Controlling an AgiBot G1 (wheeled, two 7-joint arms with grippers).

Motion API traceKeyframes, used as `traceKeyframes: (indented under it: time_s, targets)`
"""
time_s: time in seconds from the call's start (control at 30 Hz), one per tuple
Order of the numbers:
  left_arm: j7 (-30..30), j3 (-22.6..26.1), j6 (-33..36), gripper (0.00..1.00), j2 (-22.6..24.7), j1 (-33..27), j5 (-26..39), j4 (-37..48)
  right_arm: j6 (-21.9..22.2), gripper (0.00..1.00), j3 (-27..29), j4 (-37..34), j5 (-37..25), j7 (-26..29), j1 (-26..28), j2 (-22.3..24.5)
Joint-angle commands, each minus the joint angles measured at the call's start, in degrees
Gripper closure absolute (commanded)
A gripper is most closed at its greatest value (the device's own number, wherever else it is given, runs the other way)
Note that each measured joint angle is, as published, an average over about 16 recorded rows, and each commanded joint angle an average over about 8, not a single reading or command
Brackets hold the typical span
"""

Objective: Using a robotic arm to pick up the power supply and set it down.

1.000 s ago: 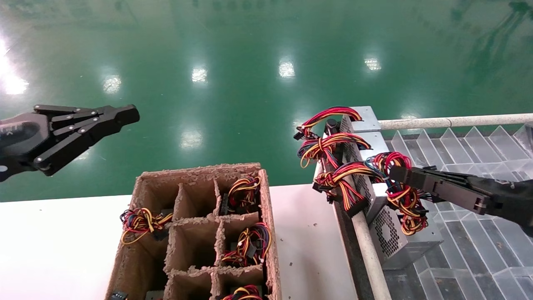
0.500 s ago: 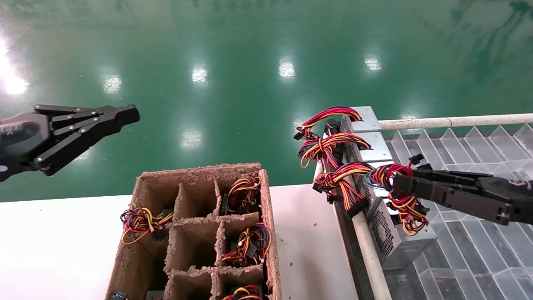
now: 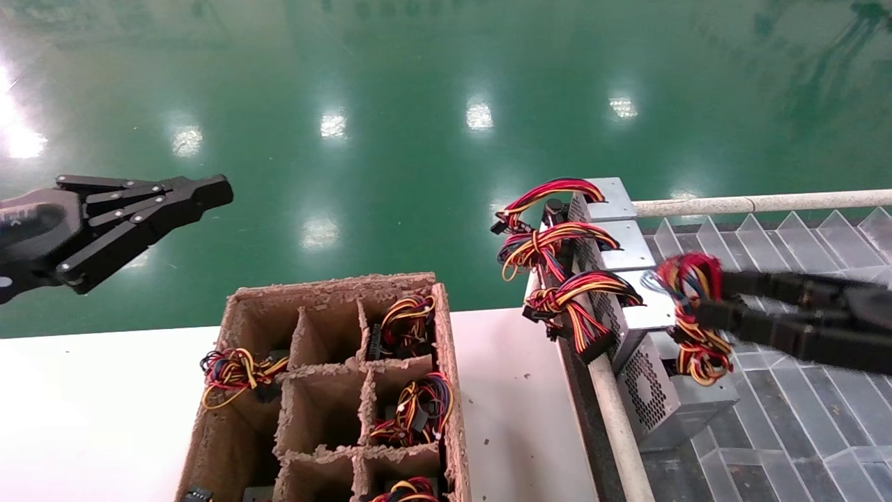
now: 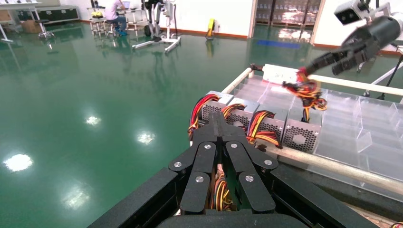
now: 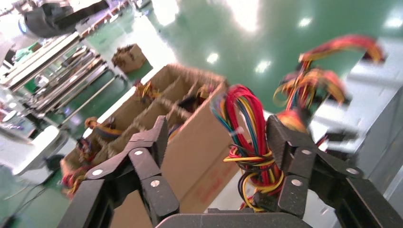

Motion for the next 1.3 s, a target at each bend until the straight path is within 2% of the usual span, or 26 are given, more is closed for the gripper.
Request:
traceKeyframes:
  time_s: [0.03, 0.43, 1.0, 1.03, 1.27, 1.3]
  targets:
    - [0.00, 0.00, 0.00, 1.00, 0.00, 0.00, 0.00, 0.00, 0.11, 0.00, -0.26, -0.44, 0.33, -0.63, 0.94, -0.17]
    - [0.00, 0.00, 0.00, 1.00, 0.00, 0.00, 0.00, 0.00, 0.43, 0.00, -1.51, -2.01, 0.66, -3.87, 4.06, -2.83]
    - [0.00, 0.00, 0.00, 1.00, 0.00, 0.00, 0.00, 0.00, 1.71, 0.00, 6.31, 7.33, -0.93, -6.51, -3.15, -5.44]
    - [0.00, 0.00, 0.00, 0.94, 0.00, 0.00, 0.00, 0.00, 1.80, 0.00, 6.81, 7.90, -1.01, -6.68, -3.61, -5.61]
    - [0.00, 0.00, 0.00, 0.07, 0.00, 0.00, 0.00, 0.00, 2.38, 0.00, 10.27, 11.83, -1.53, -7.83, -6.78, -6.79]
    - [0.00, 0.00, 0.00, 0.00, 0.00, 0.00, 0.00, 0.00, 2.46, 0.00, 10.75, 12.38, -1.60, -7.98, -7.22, -6.95]
